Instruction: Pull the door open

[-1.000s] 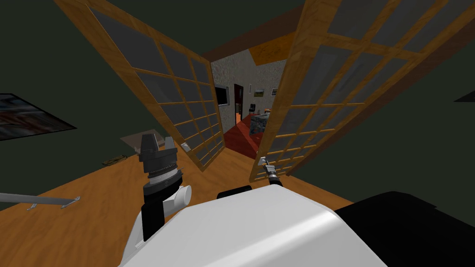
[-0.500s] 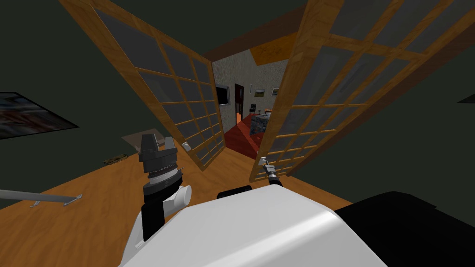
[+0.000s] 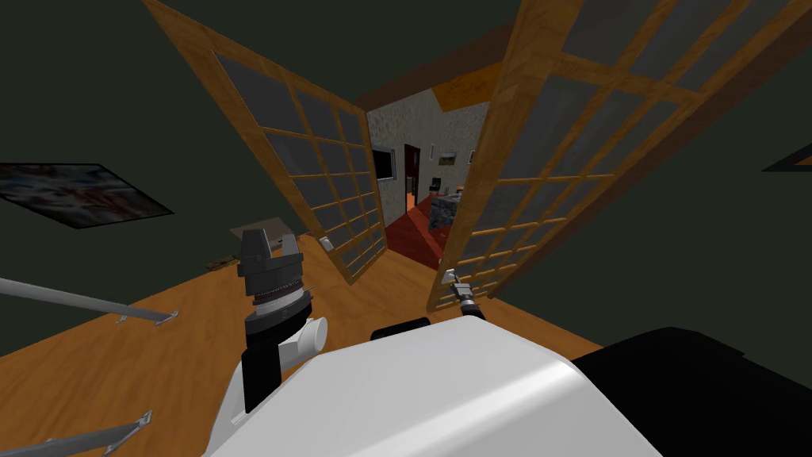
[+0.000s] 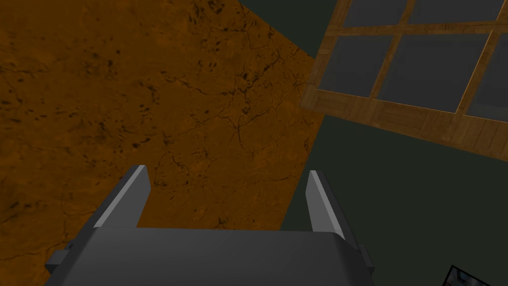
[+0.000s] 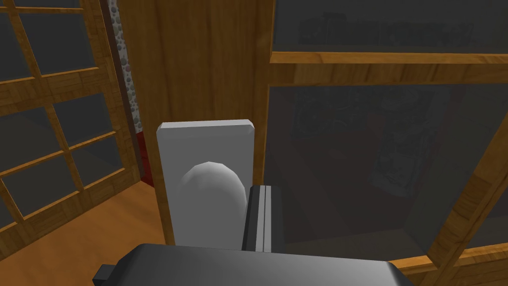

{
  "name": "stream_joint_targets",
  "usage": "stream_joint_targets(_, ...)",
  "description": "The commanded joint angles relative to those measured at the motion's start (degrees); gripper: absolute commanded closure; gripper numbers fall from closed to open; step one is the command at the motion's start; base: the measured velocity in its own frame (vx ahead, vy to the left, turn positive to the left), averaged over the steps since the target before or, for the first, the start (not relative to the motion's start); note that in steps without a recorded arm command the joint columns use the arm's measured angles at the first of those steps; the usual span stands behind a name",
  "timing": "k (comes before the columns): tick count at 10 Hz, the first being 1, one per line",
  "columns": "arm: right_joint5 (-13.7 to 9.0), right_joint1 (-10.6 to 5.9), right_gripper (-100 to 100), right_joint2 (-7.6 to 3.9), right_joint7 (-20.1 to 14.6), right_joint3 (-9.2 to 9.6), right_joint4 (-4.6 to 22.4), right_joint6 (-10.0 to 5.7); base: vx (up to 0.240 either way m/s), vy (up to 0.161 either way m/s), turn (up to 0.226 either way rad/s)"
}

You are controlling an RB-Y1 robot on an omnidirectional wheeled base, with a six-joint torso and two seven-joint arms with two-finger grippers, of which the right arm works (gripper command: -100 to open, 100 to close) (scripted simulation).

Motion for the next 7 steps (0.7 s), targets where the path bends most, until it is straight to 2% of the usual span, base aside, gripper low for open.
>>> stream_joint_targets(1,0.8,0.8,-100,0.12,-0.6,1.83,-1.3,0.16,-0.143,-0.041,0.053)
stream_joint_targets(7,1.7,1.48,-100,-1.04,-2.2,3.9,-1.8,-0.66,-0.084,-0.038,0.046)
